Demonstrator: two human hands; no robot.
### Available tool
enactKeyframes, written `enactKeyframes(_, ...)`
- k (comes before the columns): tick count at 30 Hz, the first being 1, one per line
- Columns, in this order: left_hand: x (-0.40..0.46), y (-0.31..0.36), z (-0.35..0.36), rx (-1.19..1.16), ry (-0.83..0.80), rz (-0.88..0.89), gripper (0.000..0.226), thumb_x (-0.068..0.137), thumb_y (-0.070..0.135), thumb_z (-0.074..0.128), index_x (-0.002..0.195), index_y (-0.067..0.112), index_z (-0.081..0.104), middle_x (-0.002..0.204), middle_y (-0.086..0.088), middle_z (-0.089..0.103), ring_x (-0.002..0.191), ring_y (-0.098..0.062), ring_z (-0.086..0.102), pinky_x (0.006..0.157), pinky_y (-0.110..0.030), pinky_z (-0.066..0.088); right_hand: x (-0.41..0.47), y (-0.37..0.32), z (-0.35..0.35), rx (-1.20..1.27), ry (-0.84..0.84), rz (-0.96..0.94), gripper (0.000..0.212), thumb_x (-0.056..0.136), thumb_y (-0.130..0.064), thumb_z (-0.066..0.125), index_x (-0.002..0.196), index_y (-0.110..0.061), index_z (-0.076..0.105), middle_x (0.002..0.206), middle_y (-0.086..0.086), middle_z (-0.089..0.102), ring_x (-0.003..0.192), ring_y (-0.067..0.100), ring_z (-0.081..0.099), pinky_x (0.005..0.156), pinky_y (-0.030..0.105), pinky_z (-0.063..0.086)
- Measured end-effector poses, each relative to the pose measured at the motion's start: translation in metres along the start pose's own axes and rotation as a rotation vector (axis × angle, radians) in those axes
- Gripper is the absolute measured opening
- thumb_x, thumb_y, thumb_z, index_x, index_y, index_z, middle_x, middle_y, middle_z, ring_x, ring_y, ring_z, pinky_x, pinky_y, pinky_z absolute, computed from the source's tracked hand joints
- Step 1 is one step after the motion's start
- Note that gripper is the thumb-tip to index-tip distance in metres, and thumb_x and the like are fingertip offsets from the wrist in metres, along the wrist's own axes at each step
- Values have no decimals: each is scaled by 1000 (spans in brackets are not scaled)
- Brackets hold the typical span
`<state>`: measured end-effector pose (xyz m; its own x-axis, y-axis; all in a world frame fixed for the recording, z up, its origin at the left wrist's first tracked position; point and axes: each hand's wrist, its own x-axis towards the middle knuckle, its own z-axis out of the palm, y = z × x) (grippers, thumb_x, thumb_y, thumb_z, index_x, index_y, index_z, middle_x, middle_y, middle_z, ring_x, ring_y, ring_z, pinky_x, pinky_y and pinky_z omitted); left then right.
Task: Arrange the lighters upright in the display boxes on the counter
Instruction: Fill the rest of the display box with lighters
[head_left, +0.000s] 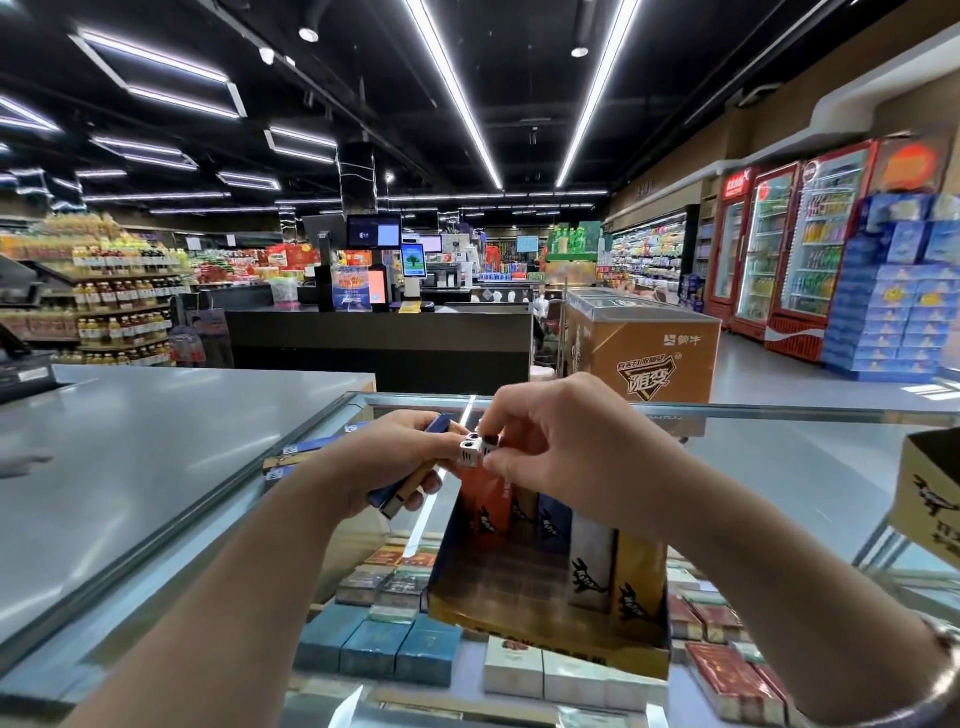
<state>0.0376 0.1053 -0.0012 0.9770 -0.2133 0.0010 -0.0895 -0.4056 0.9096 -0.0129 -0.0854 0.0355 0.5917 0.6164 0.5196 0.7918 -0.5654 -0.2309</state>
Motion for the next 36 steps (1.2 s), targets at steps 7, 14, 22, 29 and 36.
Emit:
enactKeyframes(7,-1,3,3,37,17,19,12,91,24,55,92,14,60,60,8,66,50,-5,54,45,-19,44,2,-2,2,-118,-48,-16,7,88,-23,62,89,-18,57,67,-11,52,60,3,52,55,14,44)
enactKeyframes(14,-2,4,4,12,-4,10,11,92,22,52,95,12,58,57,8,64,47,-4,54,42,-19,44,3,-4,3,-133,-52,-68,14,88,-20,61,81,-17,50,68,-4,56,61,10,55,64,30,52)
enactKeyframes(22,-4,4,5,1,10,1,11,94,17,48,91,11,56,53,7,63,45,-5,52,42,-19,43,2,-9,3,-136,-82,-103,26,88,-18,61,72,-21,41,61,-11,47,54,2,44,52,16,36)
enactKeyframes(29,-4,4,5,-8,6,-7,11,94,17,48,93,10,57,57,5,62,47,-5,52,41,-20,43,5,-8,4,-130,-113,-60,27,91,-16,55,73,-24,36,62,-11,45,54,4,43,49,17,32)
enactKeyframes(36,-6,6,7,-15,7,0,10,94,17,48,90,11,54,50,7,61,43,-5,50,40,-19,41,1,-4,0,23,-158,-18,18,90,-14,58,97,-25,45,77,4,61,64,19,58,60,38,54)
